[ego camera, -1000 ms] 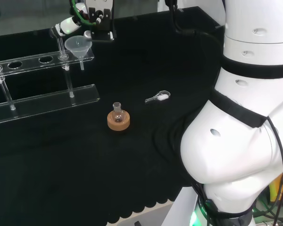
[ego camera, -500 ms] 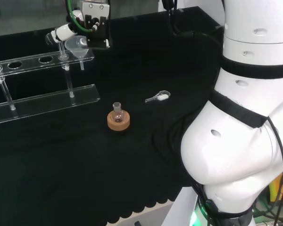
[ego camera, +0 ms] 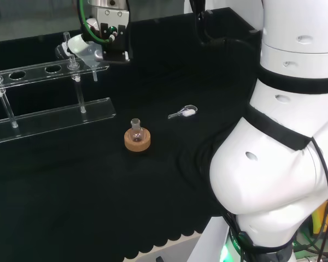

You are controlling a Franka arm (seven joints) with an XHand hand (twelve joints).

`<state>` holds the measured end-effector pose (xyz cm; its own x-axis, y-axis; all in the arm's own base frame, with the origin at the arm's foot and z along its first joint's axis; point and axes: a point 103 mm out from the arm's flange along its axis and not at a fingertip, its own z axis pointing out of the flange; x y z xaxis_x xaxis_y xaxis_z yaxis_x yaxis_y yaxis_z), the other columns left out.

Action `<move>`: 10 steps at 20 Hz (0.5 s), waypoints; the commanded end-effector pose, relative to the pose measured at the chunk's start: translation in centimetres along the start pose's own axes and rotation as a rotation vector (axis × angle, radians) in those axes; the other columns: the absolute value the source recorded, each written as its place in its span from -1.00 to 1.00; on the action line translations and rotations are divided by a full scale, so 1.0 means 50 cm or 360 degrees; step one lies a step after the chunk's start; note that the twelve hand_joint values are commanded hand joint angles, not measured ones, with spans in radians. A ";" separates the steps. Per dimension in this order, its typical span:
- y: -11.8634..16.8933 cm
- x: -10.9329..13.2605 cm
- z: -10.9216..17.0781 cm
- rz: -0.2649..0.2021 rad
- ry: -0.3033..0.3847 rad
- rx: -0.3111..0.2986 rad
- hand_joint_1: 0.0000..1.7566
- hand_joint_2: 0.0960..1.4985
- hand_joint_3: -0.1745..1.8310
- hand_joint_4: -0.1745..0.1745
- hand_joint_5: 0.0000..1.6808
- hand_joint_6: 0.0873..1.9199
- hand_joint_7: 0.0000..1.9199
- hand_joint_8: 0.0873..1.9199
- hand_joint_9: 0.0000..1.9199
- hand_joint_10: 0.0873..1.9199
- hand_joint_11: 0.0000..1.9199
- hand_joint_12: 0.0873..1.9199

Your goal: Pick up the funnel from the transparent funnel stand.

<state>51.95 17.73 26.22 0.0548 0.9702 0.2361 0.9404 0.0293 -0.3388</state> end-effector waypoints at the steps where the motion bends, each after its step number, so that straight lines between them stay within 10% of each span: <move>1: -0.012 -0.001 0.010 0.0029 0.0016 0.0013 -0.57 -0.14 -0.82 -0.33 -1.00 -1.00 -0.95 -0.57 -1.00 -0.58 -1.00 -0.73; 10: -0.012 -0.026 0.014 0.0051 -0.0060 0.0102 -0.56 -0.14 -0.83 -0.33 -1.00 -1.00 -0.96 -0.53 -1.00 -0.63 -1.00 -0.65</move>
<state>51.22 17.40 25.63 0.0690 0.9726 0.2220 0.9256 0.0206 -0.3780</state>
